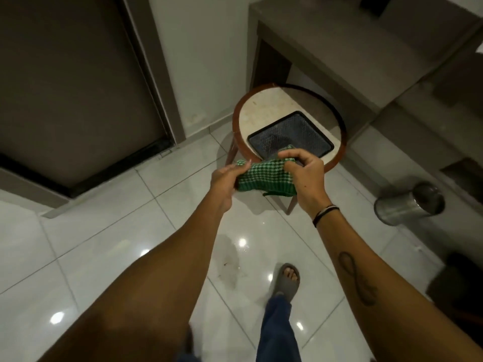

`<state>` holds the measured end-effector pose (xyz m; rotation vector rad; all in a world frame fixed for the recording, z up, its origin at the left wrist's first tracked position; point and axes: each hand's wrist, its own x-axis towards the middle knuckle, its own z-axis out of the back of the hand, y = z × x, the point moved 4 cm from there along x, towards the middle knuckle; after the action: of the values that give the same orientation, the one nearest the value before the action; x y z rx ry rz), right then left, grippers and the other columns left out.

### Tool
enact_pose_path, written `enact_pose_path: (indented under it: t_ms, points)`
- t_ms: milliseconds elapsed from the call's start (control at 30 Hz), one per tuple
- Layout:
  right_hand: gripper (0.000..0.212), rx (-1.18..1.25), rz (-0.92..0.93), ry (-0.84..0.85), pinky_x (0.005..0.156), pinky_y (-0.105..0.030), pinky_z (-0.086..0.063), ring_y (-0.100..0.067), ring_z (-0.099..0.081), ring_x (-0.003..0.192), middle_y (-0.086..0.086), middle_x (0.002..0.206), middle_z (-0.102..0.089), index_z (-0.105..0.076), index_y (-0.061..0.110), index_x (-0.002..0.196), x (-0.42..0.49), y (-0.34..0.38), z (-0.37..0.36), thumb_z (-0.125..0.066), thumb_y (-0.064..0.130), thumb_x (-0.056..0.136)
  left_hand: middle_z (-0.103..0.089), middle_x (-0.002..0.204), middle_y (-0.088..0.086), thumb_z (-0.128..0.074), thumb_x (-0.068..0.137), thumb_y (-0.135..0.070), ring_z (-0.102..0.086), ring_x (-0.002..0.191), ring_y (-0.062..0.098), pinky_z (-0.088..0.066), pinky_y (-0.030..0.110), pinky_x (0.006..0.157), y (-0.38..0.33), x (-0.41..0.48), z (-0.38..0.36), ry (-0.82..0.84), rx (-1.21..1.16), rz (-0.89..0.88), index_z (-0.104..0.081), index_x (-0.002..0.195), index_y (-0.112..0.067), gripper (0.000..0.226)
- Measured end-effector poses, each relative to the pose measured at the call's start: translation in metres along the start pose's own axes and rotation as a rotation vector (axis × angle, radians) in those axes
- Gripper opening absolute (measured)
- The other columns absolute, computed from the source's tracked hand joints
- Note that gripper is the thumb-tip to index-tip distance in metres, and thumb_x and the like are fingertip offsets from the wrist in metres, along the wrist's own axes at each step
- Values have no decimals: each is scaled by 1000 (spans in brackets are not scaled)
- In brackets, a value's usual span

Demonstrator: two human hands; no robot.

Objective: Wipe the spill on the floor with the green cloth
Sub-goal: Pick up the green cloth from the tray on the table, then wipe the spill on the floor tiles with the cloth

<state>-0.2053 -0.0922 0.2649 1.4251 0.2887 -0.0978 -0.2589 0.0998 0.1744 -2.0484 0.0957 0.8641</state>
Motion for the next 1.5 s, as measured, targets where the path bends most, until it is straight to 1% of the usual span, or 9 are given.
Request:
enact_pose_path:
  t_ms: [133,300,633,800,867,1000,1167,1333,1500]
  points:
    - [41,77,-57,-69,85,-36,-64,-19,-79,98,-9,115,-82,-82,19,100,-95,-15,-30,-62,-16,93,-88,98,-3,-82,91,-2,-80,100,20,-68,28,79,-5,-90,69,72,125,18,-77,113,-14,26]
    - [49,262,-290,-103,108,-54,-63,-35,-73,129,-15,137,-75,-71,22,135,-176,-92,-58,-79,-4,94,-78,130,17,-75,92,10,-74,116,31,-61,52,107,53,-147,144,-26,232,81,-69,122,-9,36]
    - [62,272,-821,-242,71,-36,-66,-30,-77,96,-27,139,-72,-62,1,144,-242,-364,-43,-86,-5,88,-83,108,-1,-60,106,1,-79,93,22,-65,30,65,279,-123,230,-115,395,172,-63,105,-20,22]
    - [41,227,-1070,-79,72,-37,-68,-29,-80,88,-28,127,-78,-72,-15,130,-260,-511,-28,-83,1,94,-79,111,11,-58,106,6,-78,93,27,-67,29,73,405,-92,275,-53,529,171,-61,105,-16,21]
    - [45,123,-1012,-31,66,-32,-68,-23,-80,80,-22,115,-80,-69,-9,139,-260,-560,-25,-74,-13,94,-76,112,9,-59,104,4,-75,104,33,-66,36,81,453,-79,301,-59,671,180,-61,104,-18,23]
    - [60,-138,-780,-18,107,-53,-64,-34,-73,126,-20,136,-73,-62,12,150,-258,-639,-36,-66,-16,97,-76,132,14,-57,109,-10,-73,121,40,-62,55,105,531,-48,345,-26,1064,206,-60,128,-17,20]
    - [50,-373,-510,-53,109,-41,-63,-19,-74,125,1,129,-76,-69,19,144,-234,-713,-46,-62,-8,103,-76,124,2,-46,114,-23,-74,106,28,-66,39,83,581,18,361,0,1136,74,-55,127,-33,18]
    - [58,-715,-374,-135,118,-40,-53,-33,-67,138,-12,154,-68,-52,18,163,-186,-792,-43,-55,1,107,-76,123,6,-45,116,-28,-76,85,27,-68,42,72,635,96,378,29,1200,-5,-54,129,-23,17]
    - [78,-1204,-219,191,142,-54,-12,-43,-3,174,-21,186,-2,-12,9,177,-159,-866,-68,-51,30,113,-36,179,9,-48,114,-36,-45,160,37,-44,55,127,683,140,428,-69,1585,63,-34,167,-22,57]
